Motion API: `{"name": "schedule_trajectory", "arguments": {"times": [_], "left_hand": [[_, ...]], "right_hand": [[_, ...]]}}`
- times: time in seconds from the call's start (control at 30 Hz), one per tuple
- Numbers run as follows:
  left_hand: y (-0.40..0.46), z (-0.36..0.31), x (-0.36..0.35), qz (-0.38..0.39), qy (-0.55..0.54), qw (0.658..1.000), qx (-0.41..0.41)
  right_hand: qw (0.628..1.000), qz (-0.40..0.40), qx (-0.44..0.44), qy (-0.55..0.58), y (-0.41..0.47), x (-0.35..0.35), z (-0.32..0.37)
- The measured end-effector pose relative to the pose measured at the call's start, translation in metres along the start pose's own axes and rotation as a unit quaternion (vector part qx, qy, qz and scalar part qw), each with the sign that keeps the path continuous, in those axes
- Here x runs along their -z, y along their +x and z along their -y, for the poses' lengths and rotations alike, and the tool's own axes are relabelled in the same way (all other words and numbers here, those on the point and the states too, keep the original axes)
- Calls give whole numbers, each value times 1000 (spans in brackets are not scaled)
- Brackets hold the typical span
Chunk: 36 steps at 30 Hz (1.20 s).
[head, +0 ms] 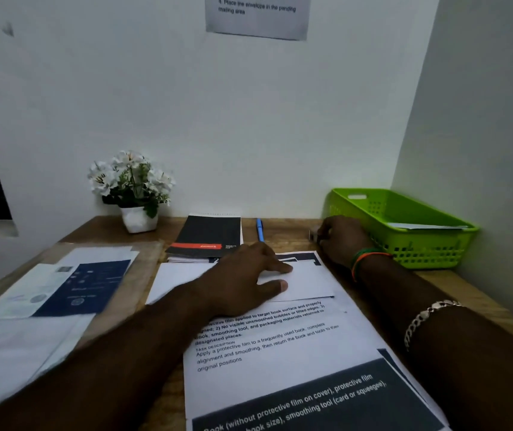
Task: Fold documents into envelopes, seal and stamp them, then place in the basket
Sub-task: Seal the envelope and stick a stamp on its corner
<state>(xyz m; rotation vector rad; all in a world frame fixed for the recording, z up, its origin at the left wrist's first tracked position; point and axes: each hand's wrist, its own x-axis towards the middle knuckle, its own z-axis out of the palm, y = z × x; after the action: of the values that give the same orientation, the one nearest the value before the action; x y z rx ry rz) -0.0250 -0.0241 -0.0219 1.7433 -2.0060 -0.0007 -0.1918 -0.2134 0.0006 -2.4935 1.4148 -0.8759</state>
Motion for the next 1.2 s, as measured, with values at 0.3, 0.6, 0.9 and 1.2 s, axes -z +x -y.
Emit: {"name": "schedule_trajectory", "arguments": {"times": [0.3,0.6,0.9,1.2], "left_hand": [[7,-8,1,-179,-200,963,40],[10,-6,9,-213,-521,813,148],[9,-6,10,-228,-366,895,114],[7,-9,11,-247,-261,930,72]], "right_hand": [[920,158,-1,359,-26,46,28],[867,308,77,385,-55,50,63],[910,130,146,366,-51,46,69],[902,136,171,373,-54,42,69]]}}
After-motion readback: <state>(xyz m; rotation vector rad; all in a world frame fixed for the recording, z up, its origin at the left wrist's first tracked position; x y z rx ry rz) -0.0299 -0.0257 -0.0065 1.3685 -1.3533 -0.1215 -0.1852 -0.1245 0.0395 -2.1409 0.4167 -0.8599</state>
